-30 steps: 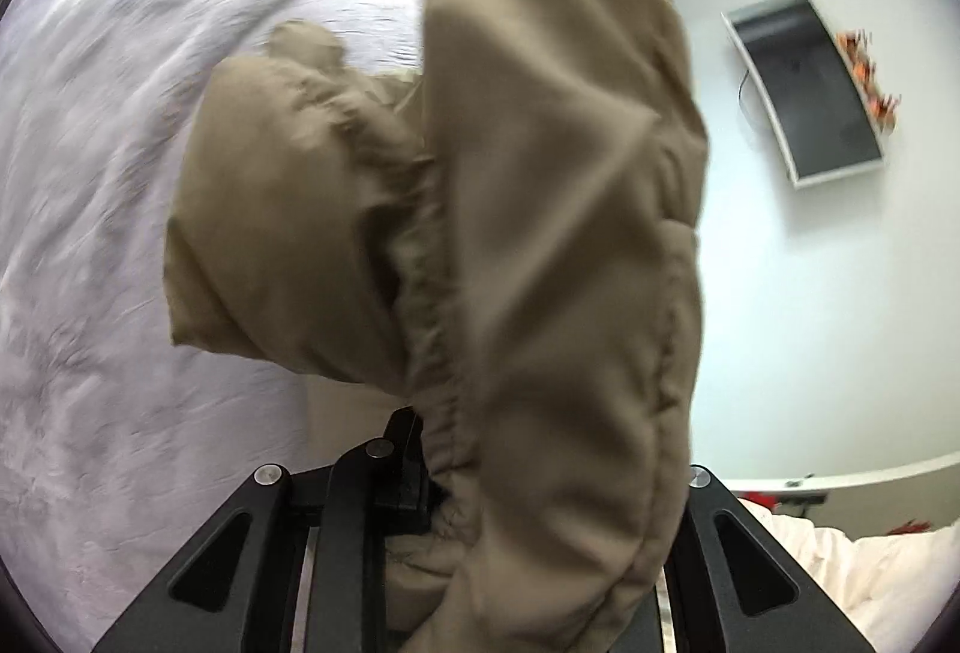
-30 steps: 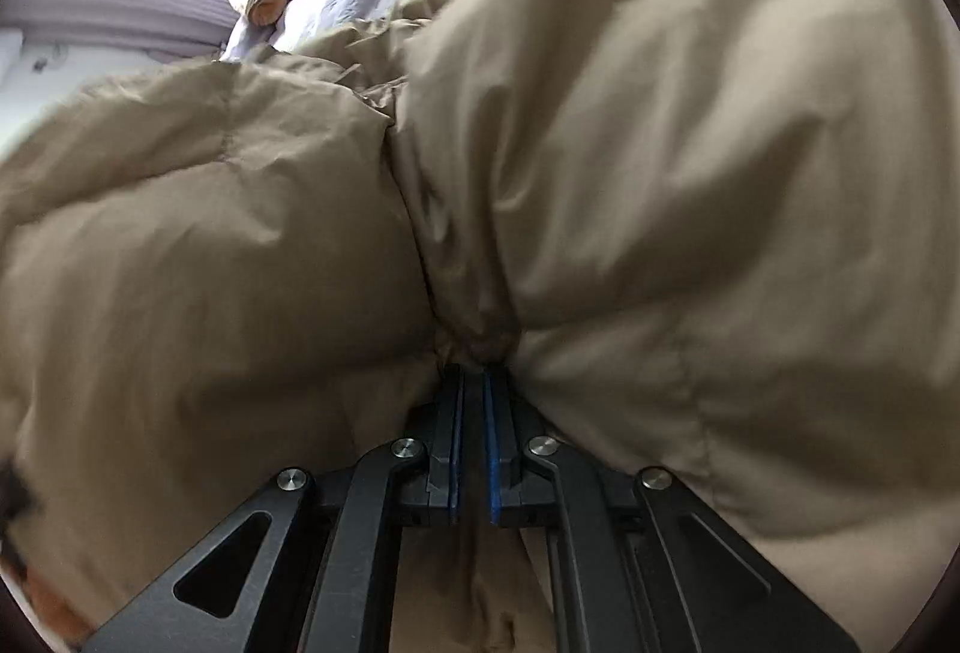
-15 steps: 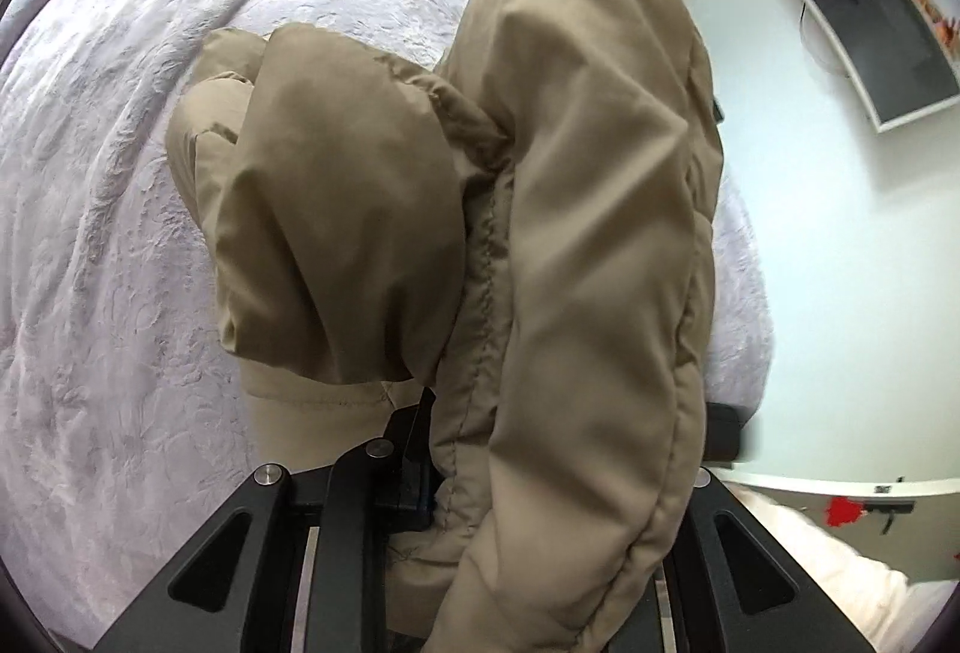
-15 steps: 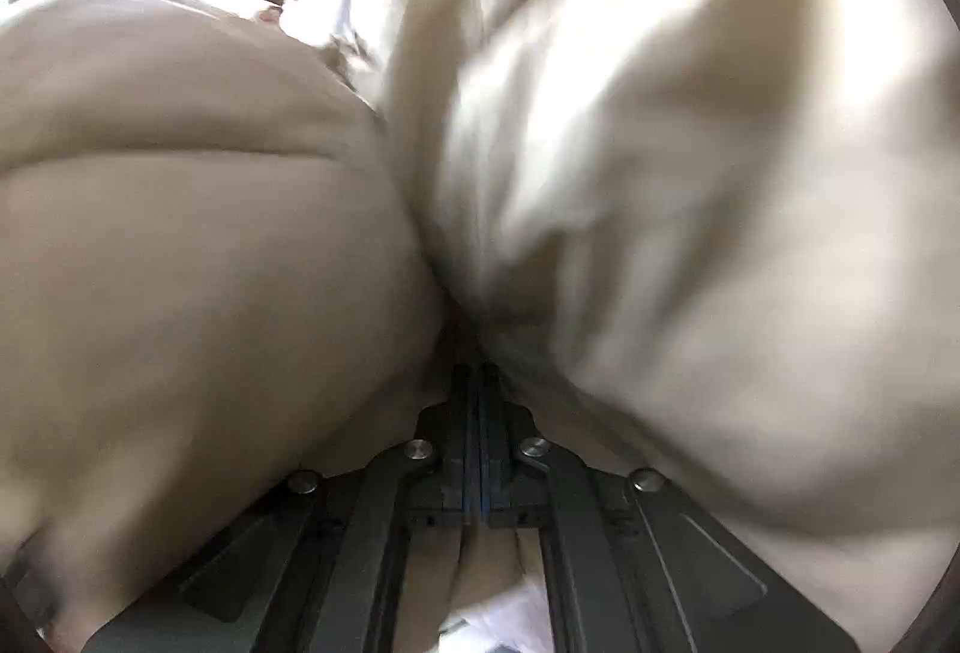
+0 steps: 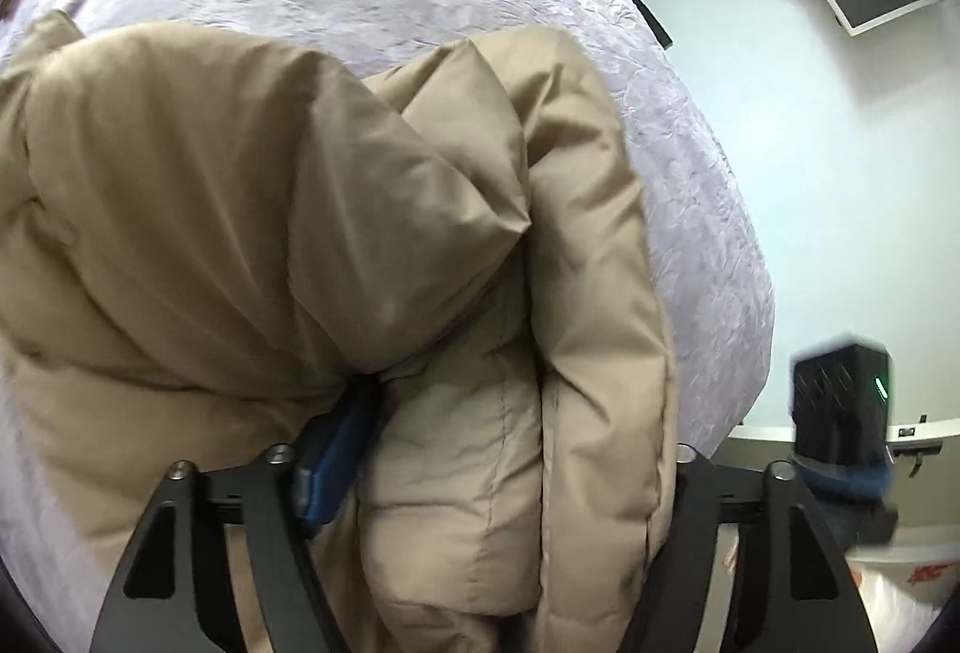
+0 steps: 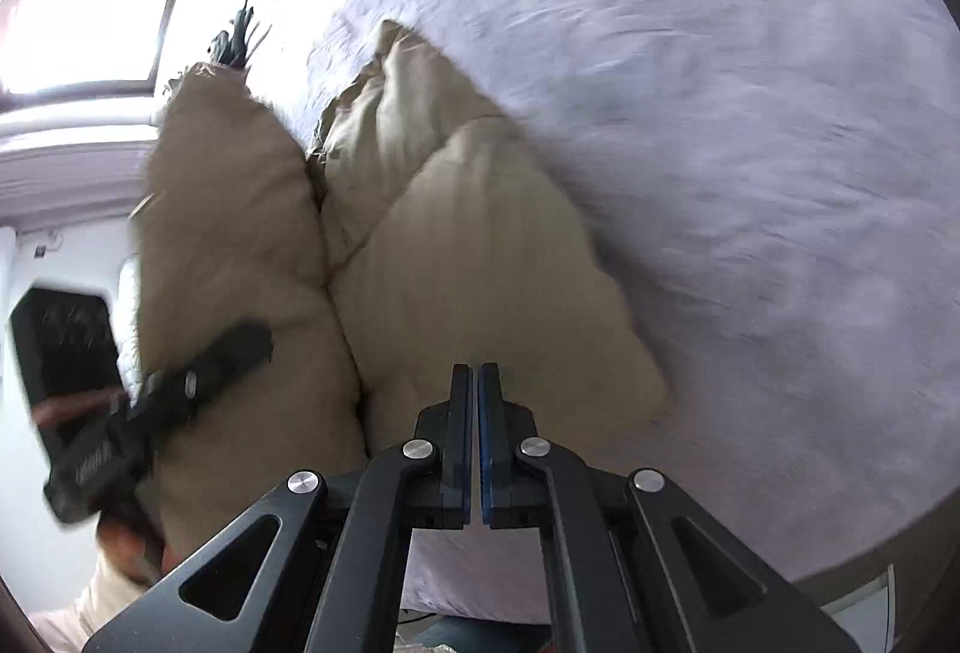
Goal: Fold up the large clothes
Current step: 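Hold the coat bundle with the right tool while the left tool opens and presses it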
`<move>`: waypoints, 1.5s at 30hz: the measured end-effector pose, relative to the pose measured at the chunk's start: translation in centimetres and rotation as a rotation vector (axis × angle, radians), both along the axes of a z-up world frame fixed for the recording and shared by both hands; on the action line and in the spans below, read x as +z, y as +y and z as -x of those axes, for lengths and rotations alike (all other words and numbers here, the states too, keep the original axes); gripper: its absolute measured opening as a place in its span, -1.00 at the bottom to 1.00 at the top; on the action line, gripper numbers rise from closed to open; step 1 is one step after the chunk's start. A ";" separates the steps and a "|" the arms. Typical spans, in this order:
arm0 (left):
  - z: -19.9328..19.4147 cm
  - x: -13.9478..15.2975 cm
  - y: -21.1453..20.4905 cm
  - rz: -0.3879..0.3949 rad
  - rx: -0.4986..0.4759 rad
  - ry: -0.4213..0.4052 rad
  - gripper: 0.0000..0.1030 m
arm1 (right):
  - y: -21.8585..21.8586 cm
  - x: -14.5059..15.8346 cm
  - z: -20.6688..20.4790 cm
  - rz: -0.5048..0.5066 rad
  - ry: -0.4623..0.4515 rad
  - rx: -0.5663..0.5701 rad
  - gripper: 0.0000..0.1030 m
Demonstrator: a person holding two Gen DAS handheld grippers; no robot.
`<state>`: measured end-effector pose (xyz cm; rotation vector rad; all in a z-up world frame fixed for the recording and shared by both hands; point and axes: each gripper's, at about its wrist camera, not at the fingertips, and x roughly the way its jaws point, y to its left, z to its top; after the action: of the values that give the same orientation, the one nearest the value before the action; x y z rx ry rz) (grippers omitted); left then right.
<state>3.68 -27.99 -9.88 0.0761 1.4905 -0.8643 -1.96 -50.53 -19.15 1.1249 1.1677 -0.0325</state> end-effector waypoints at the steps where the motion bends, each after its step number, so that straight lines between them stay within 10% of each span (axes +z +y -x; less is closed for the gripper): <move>1: -0.1 -0.3 -0.5 0.005 0.001 0.010 0.51 | -0.5 0.3 0.6 0.008 -0.006 -0.002 -0.96; 4: -1.0 -0.9 -1.6 0.029 0.025 0.068 0.64 | 0.0 2.2 1.9 0.045 -0.061 0.027 -0.69; 6: -2.8 -1.1 -2.2 0.032 0.037 0.093 0.64 | 0.3 3.9 2.3 0.059 -0.125 0.064 0.40; 8: -4.0 -1.7 -2.7 0.027 0.034 0.107 0.64 | 0.8 5.5 2.6 0.051 -0.209 0.127 0.55; 14: -5.0 1.2 -5.0 0.027 -0.001 0.072 0.64 | 6.2 7.2 1.3 0.114 -0.257 0.262 0.44; 16: -4.4 3.8 -4.2 0.069 -0.019 -0.006 0.64 | 6.6 5.8 -0.4 0.171 -0.202 0.209 -0.73; 17: -4.6 4.9 -3.3 0.076 -0.025 -0.052 0.64 | 6.3 5.2 -0.6 0.185 -0.165 0.169 -0.81; 23: -7.2 6.7 1.4 -0.079 0.041 -0.387 0.64 | 3.4 0.7 0.9 0.175 -0.014 0.045 -0.81; 38: -9.6 -2.7 -5.0 -0.245 0.061 -0.396 0.65 | -1.0 -4.2 2.4 0.056 0.031 0.003 -0.72; 45: -9.8 -2.8 -4.3 -0.237 0.070 -0.386 0.65 | -4.0 1.4 4.7 0.187 0.023 -0.016 -0.39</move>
<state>13.53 -32.31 -12.65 0.3452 1.2166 -0.5746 -6.61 -54.56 -17.71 0.9710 1.1508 -0.1641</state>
